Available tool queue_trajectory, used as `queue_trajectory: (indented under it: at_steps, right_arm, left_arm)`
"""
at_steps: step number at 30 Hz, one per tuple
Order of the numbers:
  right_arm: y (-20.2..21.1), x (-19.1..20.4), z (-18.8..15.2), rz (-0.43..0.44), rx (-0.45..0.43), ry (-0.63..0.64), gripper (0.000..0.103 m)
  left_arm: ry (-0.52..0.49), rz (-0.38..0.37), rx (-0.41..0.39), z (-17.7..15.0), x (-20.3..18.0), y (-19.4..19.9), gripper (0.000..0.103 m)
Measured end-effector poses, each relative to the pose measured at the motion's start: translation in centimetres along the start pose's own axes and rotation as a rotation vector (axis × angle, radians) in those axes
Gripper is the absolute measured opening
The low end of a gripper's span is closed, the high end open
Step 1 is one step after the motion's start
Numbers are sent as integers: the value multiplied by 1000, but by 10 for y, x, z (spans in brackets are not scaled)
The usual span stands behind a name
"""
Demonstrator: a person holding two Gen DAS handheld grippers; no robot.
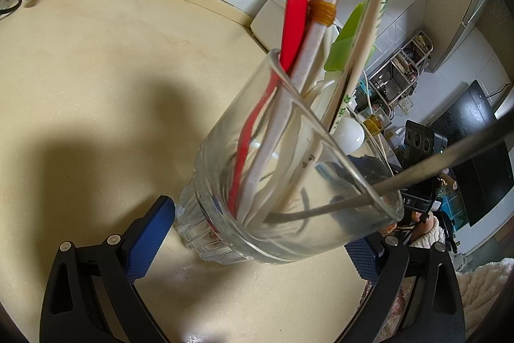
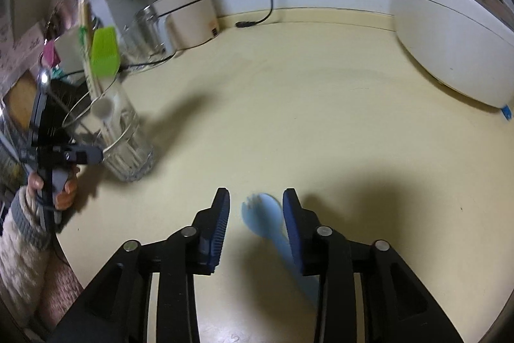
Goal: Organize utensils
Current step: 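Move the right tool to the light-blue spork on the counter, then grasp the light-blue spork by its handle with the right tool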
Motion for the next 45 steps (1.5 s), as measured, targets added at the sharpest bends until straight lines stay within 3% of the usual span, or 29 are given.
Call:
queue_trajectory:
  at_steps: [13, 23, 26, 33, 38, 45]
  right_arm:
    - [-27, 13, -12, -130, 110, 125, 39]
    - [-26, 8, -11, -149, 70, 109, 39]
    - [-29, 8, -9, -175, 61, 97, 34]
    - [-32, -6, 0, -142, 13, -82, 31]
    - [-33, -4, -2, -143, 15, -72, 31]
    - [-37, 10, -4, -224, 49, 40, 34]
  left_arm:
    - [0, 0, 0, 0, 0, 0, 99]
    - [0, 0, 0, 0, 0, 0, 99]
    - [0, 0, 0, 0, 0, 0, 99]
    - [0, 0, 0, 0, 0, 0, 99]
    - [0, 0, 0, 0, 0, 0, 99]
    - [0, 0, 0, 0, 0, 0, 99]
Point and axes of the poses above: each gripper's, at about its wrist camera, not at the fingertips, and y roughly against the way its jaws point, x to its left, z to its top, the point moved 4 cm from there along -y, roughly the way its jaws point, and after that the axes turned 5 degrees about z, right-handed, at the moved point
